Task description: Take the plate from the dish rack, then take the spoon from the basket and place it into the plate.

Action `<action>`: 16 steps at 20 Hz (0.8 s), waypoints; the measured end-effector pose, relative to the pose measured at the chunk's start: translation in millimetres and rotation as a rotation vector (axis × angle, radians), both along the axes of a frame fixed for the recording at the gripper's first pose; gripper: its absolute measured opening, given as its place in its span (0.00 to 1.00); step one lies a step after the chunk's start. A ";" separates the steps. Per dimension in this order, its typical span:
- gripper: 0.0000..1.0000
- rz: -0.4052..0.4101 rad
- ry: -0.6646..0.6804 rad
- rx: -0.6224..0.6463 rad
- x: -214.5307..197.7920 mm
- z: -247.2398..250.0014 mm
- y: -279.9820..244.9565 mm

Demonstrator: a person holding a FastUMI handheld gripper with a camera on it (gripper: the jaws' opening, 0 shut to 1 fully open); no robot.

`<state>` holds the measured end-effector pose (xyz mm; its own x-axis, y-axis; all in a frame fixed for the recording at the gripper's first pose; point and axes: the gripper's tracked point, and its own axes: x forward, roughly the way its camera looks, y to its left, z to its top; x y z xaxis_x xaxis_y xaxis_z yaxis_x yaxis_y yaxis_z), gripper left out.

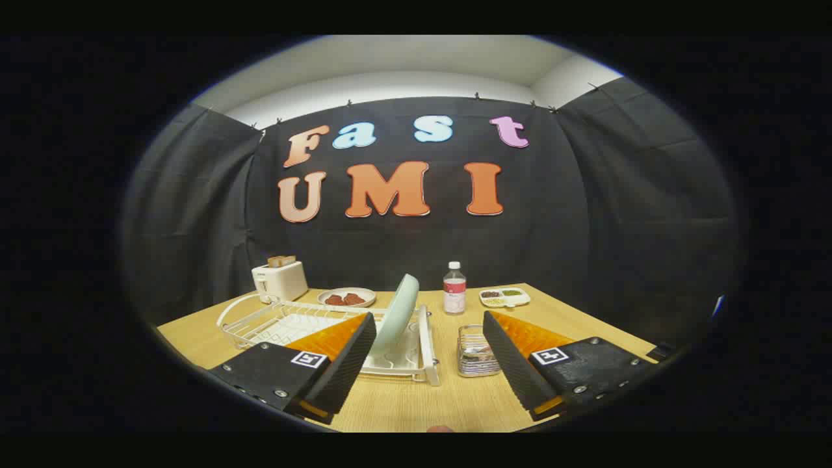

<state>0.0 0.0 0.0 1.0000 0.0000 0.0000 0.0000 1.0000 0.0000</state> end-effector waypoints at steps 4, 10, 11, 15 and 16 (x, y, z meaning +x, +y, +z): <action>0.98 -0.007 0.006 0.011 -1.8 0.8 -3.7; 0.98 -0.010 0.024 0.026 -0.7 -1.3 -4.0; 0.98 -0.007 0.025 0.028 -0.3 -0.9 -3.4; 0.98 0.006 0.036 0.045 1.8 -0.2 0.7; 0.98 0.010 0.038 0.053 3.3 0.6 2.1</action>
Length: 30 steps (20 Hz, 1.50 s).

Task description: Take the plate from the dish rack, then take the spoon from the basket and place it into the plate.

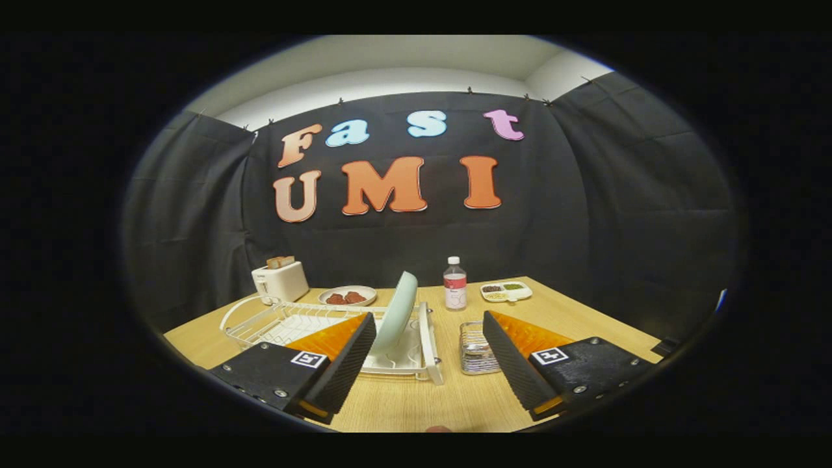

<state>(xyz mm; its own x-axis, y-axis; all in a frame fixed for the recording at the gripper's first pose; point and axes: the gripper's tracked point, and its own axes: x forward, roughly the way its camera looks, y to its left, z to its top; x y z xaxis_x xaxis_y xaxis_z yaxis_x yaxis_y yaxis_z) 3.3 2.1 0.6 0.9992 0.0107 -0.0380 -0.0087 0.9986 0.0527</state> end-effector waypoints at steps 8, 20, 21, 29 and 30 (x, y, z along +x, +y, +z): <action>0.99 0.018 0.040 0.043 9.9 -2.7 10.4; 0.98 0.027 0.127 0.017 73.4 -5.6 43.1; 0.98 0.018 0.140 0.015 82.0 -9.4 43.4; 0.92 -0.027 0.263 0.029 127.7 -38.9 47.5; 0.87 -0.036 0.276 0.039 131.2 -41.9 47.4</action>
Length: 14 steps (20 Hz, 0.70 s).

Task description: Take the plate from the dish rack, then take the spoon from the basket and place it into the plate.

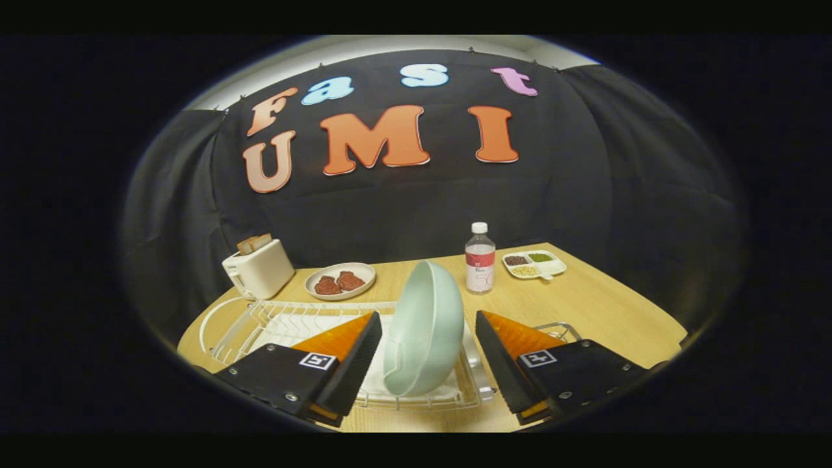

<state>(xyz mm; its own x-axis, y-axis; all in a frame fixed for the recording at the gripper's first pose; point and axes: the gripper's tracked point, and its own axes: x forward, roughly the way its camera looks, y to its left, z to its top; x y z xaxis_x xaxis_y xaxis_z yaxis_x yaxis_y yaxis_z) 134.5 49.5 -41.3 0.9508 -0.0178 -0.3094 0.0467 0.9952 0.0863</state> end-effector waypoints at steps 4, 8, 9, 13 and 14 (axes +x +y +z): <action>0.73 -0.014 0.034 0.017 10.6 -7.0 2.5; 0.58 -0.035 0.074 0.004 14.5 -14.4 1.8; 0.51 -0.039 0.081 0.007 15.5 -15.8 2.8; 0.32 -0.079 0.112 -0.031 14.7 -18.0 2.3; 0.31 -0.089 0.117 -0.048 14.6 -17.2 2.1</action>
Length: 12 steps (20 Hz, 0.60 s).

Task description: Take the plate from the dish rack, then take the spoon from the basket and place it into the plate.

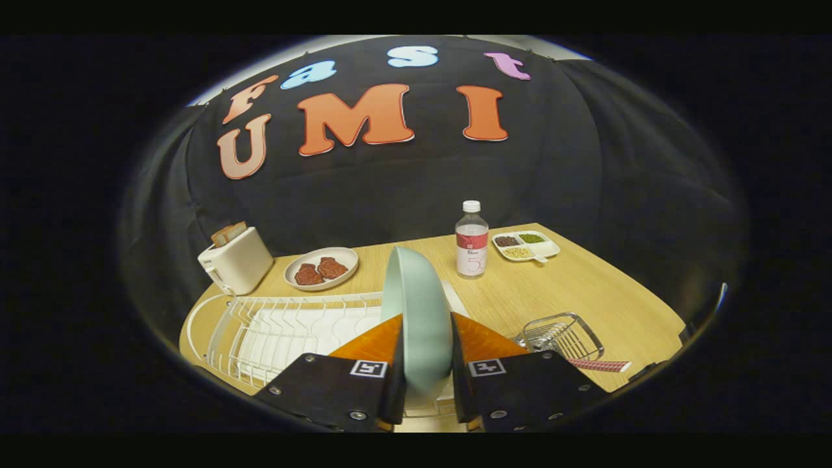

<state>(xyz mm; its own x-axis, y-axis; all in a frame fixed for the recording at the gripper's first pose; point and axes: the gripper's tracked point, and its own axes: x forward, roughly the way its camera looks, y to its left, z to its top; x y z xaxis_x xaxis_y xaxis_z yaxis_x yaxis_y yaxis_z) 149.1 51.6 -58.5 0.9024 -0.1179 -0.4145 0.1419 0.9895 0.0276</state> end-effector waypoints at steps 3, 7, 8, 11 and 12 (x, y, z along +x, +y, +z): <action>0.27 -0.040 0.007 -0.066 -0.6 3.3 -0.8; 0.25 -0.064 0.001 -0.174 -1.6 14.7 2.5; 0.23 -0.082 -0.007 -0.213 -1.2 19.4 0.5; 0.21 -0.090 -0.018 -0.274 -2.1 29.8 2.9; 0.21 -0.092 -0.015 -0.287 -2.9 30.6 3.9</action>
<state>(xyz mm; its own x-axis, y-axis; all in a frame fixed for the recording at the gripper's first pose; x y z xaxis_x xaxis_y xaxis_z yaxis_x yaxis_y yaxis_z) 146.2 55.5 -27.9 0.8881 -0.3098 -0.3395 0.2329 0.9402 -0.2486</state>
